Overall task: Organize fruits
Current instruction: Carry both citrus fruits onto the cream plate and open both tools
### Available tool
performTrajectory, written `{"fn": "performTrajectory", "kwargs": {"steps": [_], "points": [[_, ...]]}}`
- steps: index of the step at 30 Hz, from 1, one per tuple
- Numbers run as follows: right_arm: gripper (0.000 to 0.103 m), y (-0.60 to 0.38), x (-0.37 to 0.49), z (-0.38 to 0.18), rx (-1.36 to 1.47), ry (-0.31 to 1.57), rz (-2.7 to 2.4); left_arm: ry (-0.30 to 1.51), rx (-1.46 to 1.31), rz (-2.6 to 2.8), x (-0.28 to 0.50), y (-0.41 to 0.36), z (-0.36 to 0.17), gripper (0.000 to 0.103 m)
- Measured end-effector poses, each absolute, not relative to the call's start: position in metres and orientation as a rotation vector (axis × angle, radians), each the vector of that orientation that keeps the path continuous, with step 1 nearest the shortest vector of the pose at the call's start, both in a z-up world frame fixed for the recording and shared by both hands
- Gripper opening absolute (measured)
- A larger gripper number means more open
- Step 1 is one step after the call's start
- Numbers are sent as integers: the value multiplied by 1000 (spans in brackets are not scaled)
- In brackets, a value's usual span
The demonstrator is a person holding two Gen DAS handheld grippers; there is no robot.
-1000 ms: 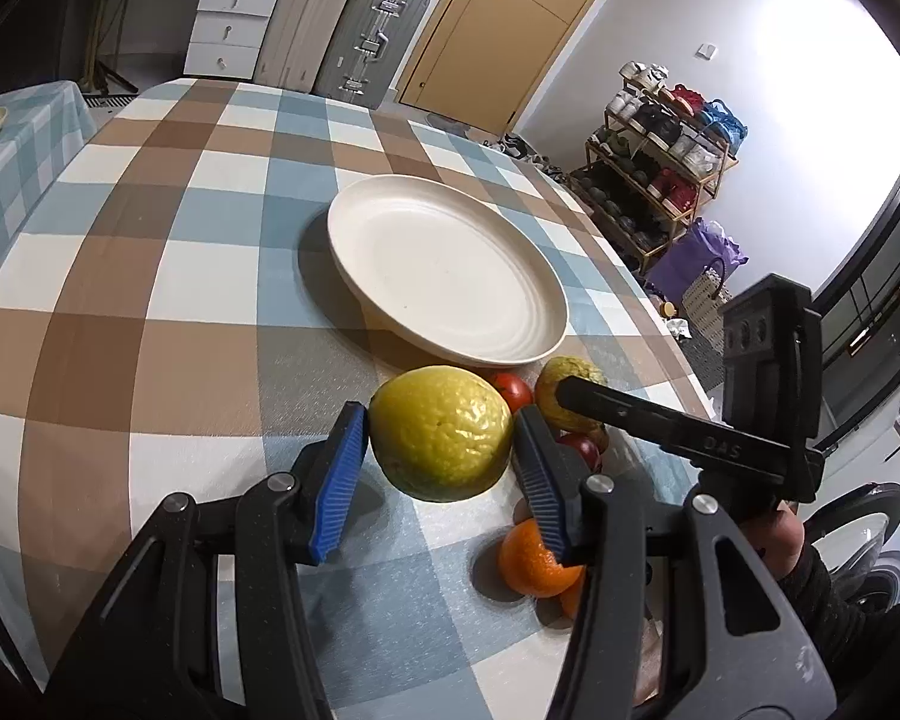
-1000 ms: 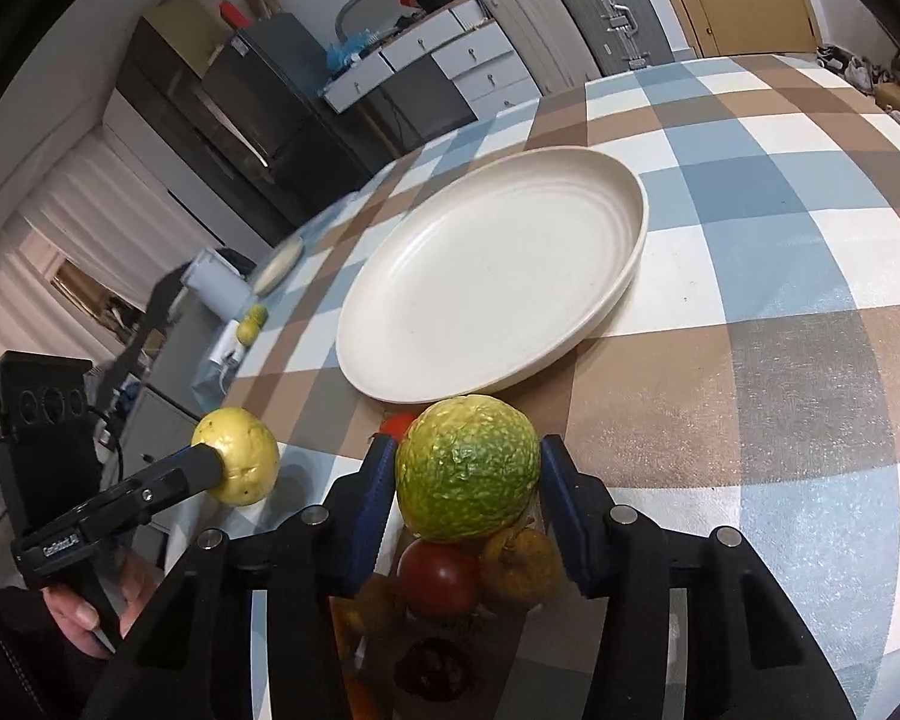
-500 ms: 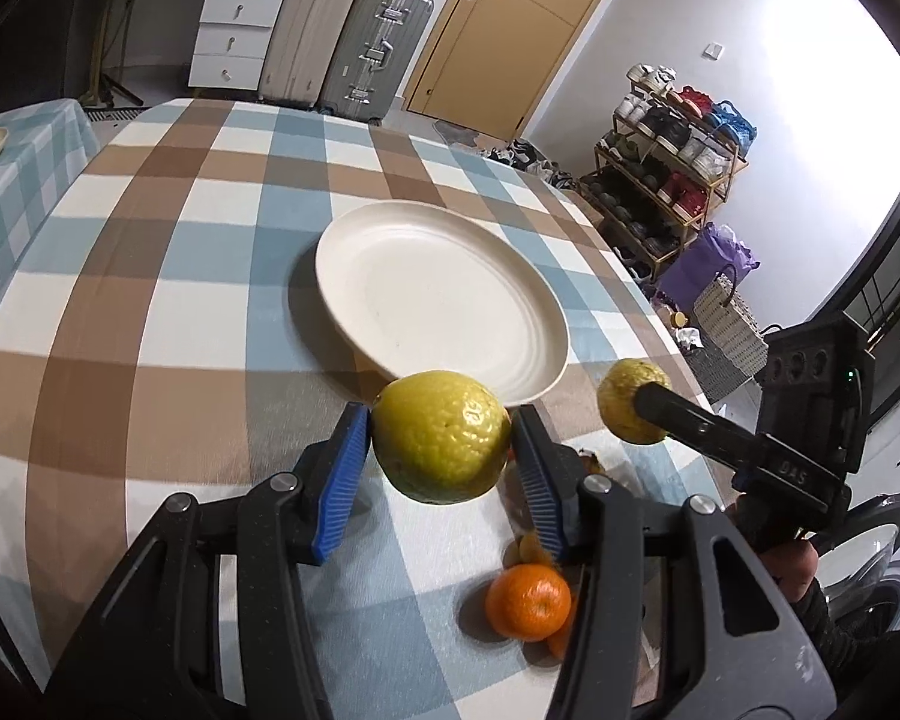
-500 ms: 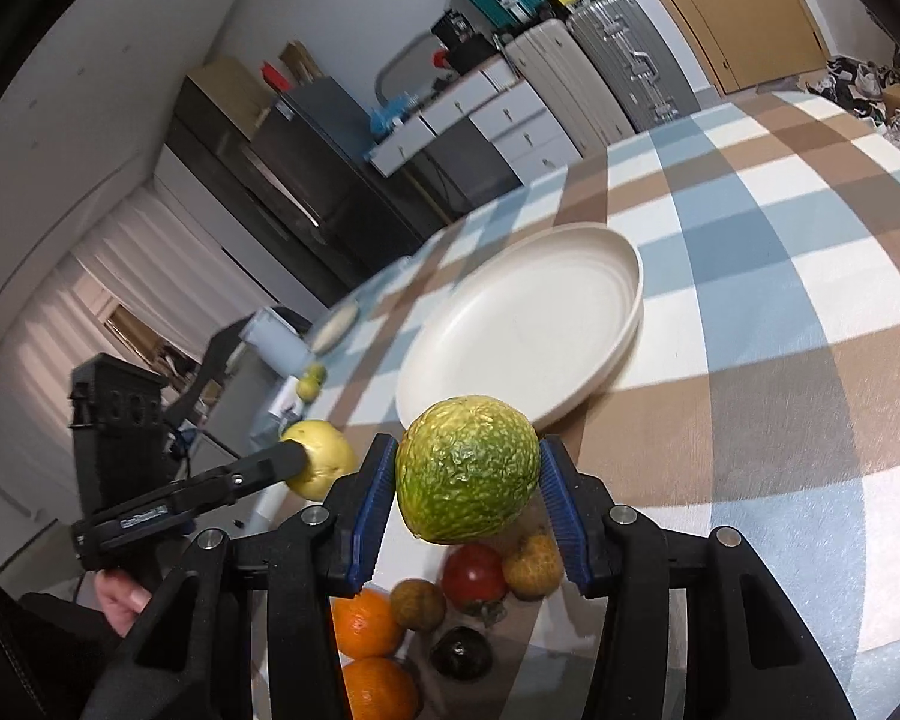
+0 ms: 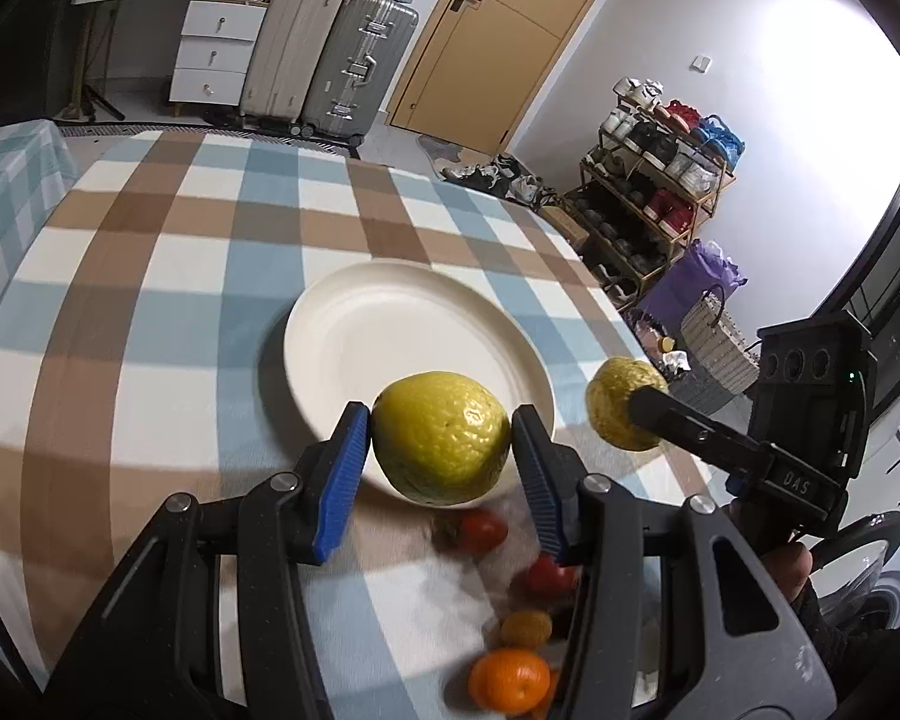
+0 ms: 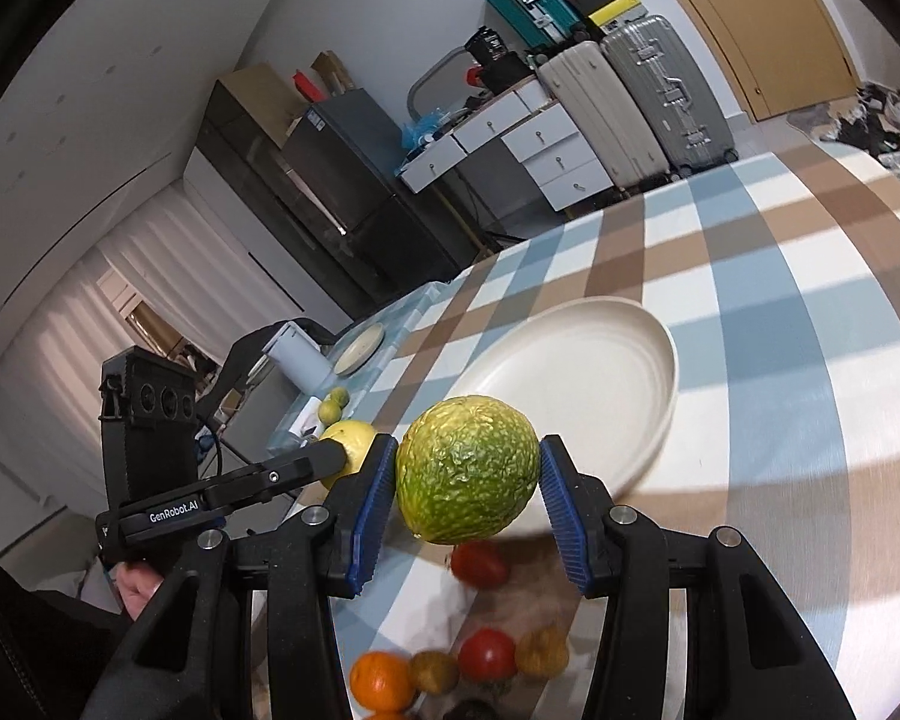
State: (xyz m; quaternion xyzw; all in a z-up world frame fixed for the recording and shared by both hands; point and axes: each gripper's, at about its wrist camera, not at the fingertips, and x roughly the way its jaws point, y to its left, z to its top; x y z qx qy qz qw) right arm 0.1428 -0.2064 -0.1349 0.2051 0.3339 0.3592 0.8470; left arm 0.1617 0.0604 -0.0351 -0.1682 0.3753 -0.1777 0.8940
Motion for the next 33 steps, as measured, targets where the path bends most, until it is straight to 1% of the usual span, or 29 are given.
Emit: {"fn": "performTrajectory", "kwargs": {"steps": [7,12,13,14,15,20,26,28,29,30,31,32,33], "points": [[49,-196,189,-124,402,740,758,762,-336,-364,207,56,-26,46],[49,-187,230,-123,383,782,756,781,-342,-362,253,57,-35,45],[49,-185,239,-125,381,797,751,787,-338,-361,262,56,-38,44],[49,-182,248,-128,377,813,744,793,-333,-362,270,55,-40,38],[49,-180,255,-131,376,824,740,800,-329,-370,277,53,-44,26],[49,-171,285,-152,400,895,738,862,-321,-381,308,44,-68,25],[49,-162,299,-176,386,969,699,882,-339,-382,319,40,-87,25],[52,-159,298,-175,360,950,691,872,-328,-371,318,41,-85,25],[56,-160,297,-173,365,937,694,869,-326,-369,317,40,-84,26],[67,-161,296,-170,371,919,695,868,-323,-366,315,40,-82,27],[72,-163,294,-166,371,902,684,867,-321,-364,313,40,-80,28],[75,-165,292,-162,374,884,678,867,-322,-361,311,41,-78,30],[75,-167,289,-158,378,867,685,867,-322,-357,308,41,-76,36]]}}
